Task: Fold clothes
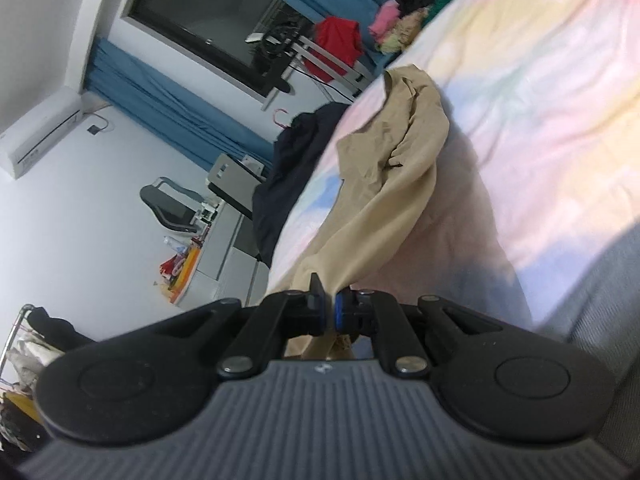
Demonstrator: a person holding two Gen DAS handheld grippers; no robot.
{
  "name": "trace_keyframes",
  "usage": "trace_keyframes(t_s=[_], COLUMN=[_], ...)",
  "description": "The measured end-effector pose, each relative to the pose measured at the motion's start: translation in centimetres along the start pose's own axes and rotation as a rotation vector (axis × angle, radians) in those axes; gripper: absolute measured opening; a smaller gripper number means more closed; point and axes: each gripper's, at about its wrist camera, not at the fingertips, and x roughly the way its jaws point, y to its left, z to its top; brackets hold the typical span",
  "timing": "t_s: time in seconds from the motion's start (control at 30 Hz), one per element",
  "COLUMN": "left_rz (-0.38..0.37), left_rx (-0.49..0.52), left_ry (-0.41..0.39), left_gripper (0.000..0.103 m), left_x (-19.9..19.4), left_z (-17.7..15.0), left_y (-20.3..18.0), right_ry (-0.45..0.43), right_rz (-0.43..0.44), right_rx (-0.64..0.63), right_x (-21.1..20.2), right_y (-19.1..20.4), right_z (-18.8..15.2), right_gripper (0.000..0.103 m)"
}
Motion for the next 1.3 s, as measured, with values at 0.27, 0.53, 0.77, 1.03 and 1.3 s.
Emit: trace_keyframes(t_s=[0.27,0.53,0.77,1.03,1.3], left_rz=[0.031,0.142,0.283,0.397,0.482], left_rx=[0.004,0.111,0.205,0.298,0.398], left_ry=[-0.050,-0.164,-0.219,-0.210,-0.157], left_gripper=[0.005,0.005,0.005,0.005,0.006], left_x=[5.0,12.2,20.1,26.7,30.7], left_z=[6.6,16.3,21.5,23.4,23.7], left_y=[-0.7,-2.5,-0.6,4.6,7.4], right_ry=[-0.010,-0.050,-0.063,0.000,0.050], right_rz=[-0.021,-0.119,-0.214,-0.289,-0.404], right_rx=[0.075,0.091,0.074,-0.049,-0.224], right_x=[5.1,14.1,22.2,29.1,32.6], right_y=[-1.1,-2.4,-6.3,-9.8,-9.4], right_z=[3.8,11.4,15.0,16.3,15.7], right_gripper=[0.008,0.008,0.008,0.008,0.009])
